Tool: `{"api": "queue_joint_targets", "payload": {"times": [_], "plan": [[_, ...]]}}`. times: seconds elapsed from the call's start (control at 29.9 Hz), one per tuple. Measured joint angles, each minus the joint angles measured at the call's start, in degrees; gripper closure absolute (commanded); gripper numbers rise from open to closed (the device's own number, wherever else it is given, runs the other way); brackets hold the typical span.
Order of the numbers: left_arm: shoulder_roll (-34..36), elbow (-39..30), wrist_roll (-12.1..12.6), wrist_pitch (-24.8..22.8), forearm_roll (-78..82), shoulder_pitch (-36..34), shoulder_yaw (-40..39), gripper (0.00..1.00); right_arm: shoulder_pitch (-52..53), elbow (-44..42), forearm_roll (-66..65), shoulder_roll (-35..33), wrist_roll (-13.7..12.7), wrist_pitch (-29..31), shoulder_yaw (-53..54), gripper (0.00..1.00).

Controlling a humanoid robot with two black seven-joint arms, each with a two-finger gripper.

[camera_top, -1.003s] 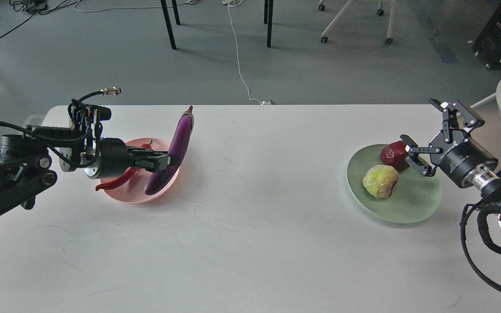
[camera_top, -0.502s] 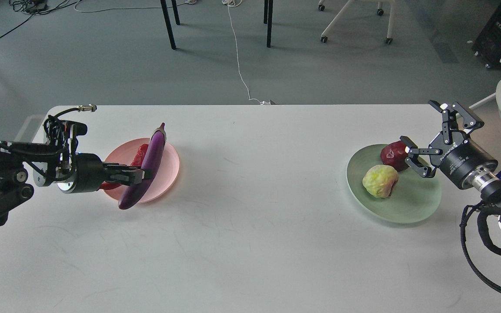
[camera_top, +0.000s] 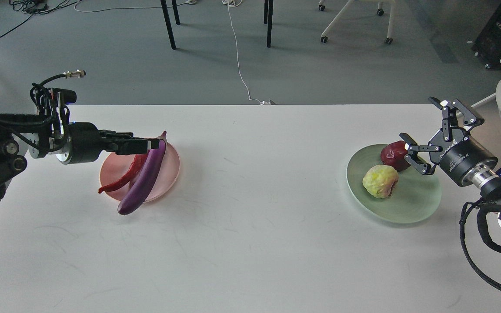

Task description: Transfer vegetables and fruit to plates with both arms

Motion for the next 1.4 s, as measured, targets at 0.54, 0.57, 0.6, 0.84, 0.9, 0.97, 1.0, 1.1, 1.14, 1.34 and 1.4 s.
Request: {"api": "queue_joint_targets", "payload": {"times": [0.54, 0.57, 0.6, 0.84, 0.9, 0.97, 1.0, 1.1, 1.14, 1.34, 1.4], "plan": [[-11.73, -0.96, -2.63, 19.26, -49.48, 10.35, -12.31, 0.02, 2.27, -0.71, -0.02, 2.22, 0.0, -2.44, 0.42, 0.02], [-12.85, -1.01, -2.63, 19.51, -49.88, 12.89, -15.16, 0.02, 2.27, -0.73, -0.02, 2.61, 0.0, -3.4, 0.43, 0.02], [-14.13, -1.05, -2.63, 19.62, -50.08, 15.47, -18.28, 0.02, 2.26, -0.73, -0.02, 2.9, 0.0, -4.22, 0.43, 0.02], [-20.87, -1.09, 4.18, 17.43, -50.25, 26.67, -33.5, 0.02, 2.04, -0.49, -0.02, 3.97, 0.0, -6.31, 0.4, 0.02], [-22.13, -1.05, 5.15, 13.87, -50.25, 29.21, -36.85, 0.02, 1.86, -0.33, -0.02, 3.97, 0.0, -6.02, 0.28, 0.02], [-23.4, -1.0, 5.57, 9.52, -50.23, 31.25, -39.83, 0.02, 1.59, -0.06, -0.02, 3.78, 0.0, -5.57, -0.05, 0.02], [-24.04, -0.98, 5.72, 7.75, -50.19, 32.15, -40.91, 0.02, 1.46, 0.02, -0.02, 3.65, 0.0, -5.33, -0.18, 0.02], [-25.11, -0.96, 6.08, 5.59, -50.04, 33.73, -42.1, 0.02, 1.23, 0.1, -0.02, 3.45, 0.0, -4.67, -0.57, 0.02], [-25.23, -0.96, 6.13, 5.33, -49.97, 33.94, -42.17, 0.02, 1.2, 0.1, -0.15, 3.45, 0.0, -4.6, -0.82, 0.02], [-25.38, -0.96, 6.33, 4.85, -49.04, 34.73, -42.06, 0.02, 1.08, 0.42, -4.23, 2.75, 0.0, -4.52, -3.85, 0.02], [-25.52, -0.96, 6.44, 4.83, -48.57, 35.05, -41.91, 0.02, 1.08, 1.08, -4.74, 2.23, 0.0, -4.5, -4.59, 0.02]]}}
